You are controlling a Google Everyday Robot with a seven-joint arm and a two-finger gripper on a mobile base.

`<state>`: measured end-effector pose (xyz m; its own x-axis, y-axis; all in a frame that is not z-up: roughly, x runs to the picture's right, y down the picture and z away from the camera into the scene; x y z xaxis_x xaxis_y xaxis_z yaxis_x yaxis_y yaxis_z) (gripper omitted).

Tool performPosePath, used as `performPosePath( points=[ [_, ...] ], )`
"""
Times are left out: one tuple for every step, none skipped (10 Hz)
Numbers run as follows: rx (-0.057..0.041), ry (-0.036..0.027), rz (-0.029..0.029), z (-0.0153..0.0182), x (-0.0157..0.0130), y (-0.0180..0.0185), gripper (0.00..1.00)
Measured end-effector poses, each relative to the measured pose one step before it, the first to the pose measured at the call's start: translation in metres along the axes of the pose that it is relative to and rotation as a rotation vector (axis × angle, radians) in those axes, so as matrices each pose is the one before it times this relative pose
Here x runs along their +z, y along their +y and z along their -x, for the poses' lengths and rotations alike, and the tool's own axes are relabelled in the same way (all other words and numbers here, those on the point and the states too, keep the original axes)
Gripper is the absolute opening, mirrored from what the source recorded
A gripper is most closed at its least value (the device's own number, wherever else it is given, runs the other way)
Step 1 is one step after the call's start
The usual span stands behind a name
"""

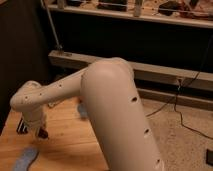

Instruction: Place the pepper on the white sponge

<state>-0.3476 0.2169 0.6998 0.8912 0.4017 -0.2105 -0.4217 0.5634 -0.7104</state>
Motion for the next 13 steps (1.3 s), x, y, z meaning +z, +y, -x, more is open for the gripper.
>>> performPosePath(
  points=[
    [-0.07576,0.00851,0.01118,-0.00092,-0.0005,0.01701,0.0],
    [-0.04698,0.00391,0.01004,0.00115,0.00083,0.01075,0.0],
    [-0.05265,0.00393,0.01617,0.00188,0.00057,0.01268,0.0],
    [-0.03865,0.00462,0.01784,0.0014,0.00168,0.00968,0.0],
    [-0.06309,0.00559,0.02639,0.00418,0.00423,0.01439,0.0],
    [-0.01855,0.0027,0.00495,0.00137,0.00185,0.00313,0.0],
    [-0.0393,0.00906,0.00982,0.00297,0.00543,0.00605,0.0],
    [-0.01486,0.00398,0.00438,0.0016,0.00309,0.00223,0.0],
    [-0.02715,0.00947,0.01098,0.00292,0.00915,0.00427,0.0],
    [-0.01219,0.00581,0.00821,0.00167,0.00627,0.00224,0.0],
    [-0.01191,0.00653,0.01079,0.00202,0.0086,0.00209,0.0],
    [-0.00991,0.00349,0.00917,0.00327,0.00877,0.00158,0.0],
    [-0.00599,0.00167,0.00212,0.0028,0.00623,-0.00031,0.0]
  ],
)
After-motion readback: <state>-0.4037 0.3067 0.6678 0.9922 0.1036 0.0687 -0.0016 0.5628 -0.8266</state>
